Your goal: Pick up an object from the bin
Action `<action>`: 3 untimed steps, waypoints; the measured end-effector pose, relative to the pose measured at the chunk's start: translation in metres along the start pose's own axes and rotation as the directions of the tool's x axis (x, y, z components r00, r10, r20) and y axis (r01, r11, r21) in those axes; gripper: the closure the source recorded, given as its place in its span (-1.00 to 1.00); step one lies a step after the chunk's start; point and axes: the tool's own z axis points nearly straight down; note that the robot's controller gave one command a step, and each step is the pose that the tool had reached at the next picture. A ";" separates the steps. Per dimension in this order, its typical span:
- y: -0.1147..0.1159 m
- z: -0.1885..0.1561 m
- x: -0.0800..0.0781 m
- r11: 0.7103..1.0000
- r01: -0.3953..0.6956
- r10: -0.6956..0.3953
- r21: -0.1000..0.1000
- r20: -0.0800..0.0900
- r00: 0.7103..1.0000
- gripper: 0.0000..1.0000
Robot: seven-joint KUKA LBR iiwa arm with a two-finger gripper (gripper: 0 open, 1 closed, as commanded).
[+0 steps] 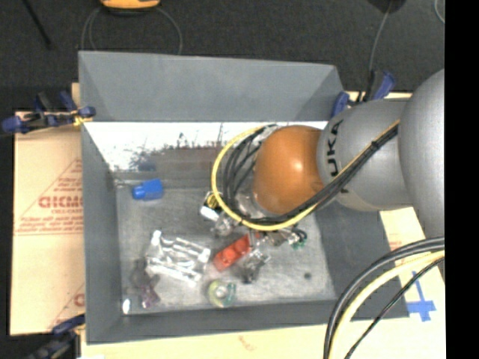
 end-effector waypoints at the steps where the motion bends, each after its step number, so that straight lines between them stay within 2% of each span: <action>1: -0.001 -0.004 -0.003 1.000 0.001 -0.001 0.004 0.009 1.000 1.00; 2: -0.003 -0.025 -0.004 1.000 -0.003 0.003 0.001 0.001 1.000 1.00; 3: -0.006 -0.088 -0.006 1.000 -0.009 0.009 0.002 0.004 1.000 1.00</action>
Offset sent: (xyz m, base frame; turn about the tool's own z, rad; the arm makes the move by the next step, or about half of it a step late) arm 0.0000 0.0000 0.0000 0.0000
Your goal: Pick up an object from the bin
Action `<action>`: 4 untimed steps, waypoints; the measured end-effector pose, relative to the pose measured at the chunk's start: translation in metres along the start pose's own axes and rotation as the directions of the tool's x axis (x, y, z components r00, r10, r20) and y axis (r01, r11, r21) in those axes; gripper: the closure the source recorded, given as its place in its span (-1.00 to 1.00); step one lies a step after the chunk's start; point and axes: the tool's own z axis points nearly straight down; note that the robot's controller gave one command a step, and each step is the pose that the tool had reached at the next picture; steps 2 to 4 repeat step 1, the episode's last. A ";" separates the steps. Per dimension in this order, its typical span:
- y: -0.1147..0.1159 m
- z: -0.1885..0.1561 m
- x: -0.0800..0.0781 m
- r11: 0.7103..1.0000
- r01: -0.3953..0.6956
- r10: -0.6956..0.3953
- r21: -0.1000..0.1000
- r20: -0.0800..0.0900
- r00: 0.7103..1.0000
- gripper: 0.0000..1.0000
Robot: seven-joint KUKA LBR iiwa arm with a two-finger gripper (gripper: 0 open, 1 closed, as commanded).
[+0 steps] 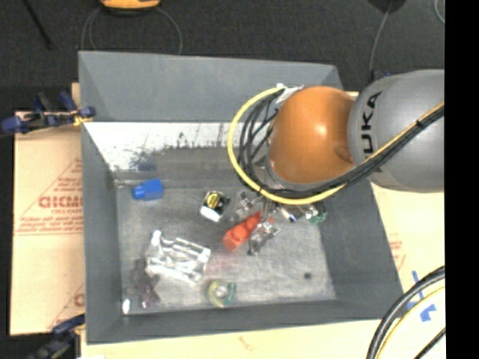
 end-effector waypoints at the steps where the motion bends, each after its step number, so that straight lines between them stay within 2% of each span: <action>1: -0.002 -0.026 -0.001 1.000 -0.007 0.007 -0.001 -0.003 1.000 1.00; 4: -0.002 -0.026 -0.001 1.000 -0.007 0.007 -0.001 -0.003 1.000 1.00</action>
Offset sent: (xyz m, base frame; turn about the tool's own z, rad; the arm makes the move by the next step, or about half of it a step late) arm 0.0000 0.0001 0.0235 0.0000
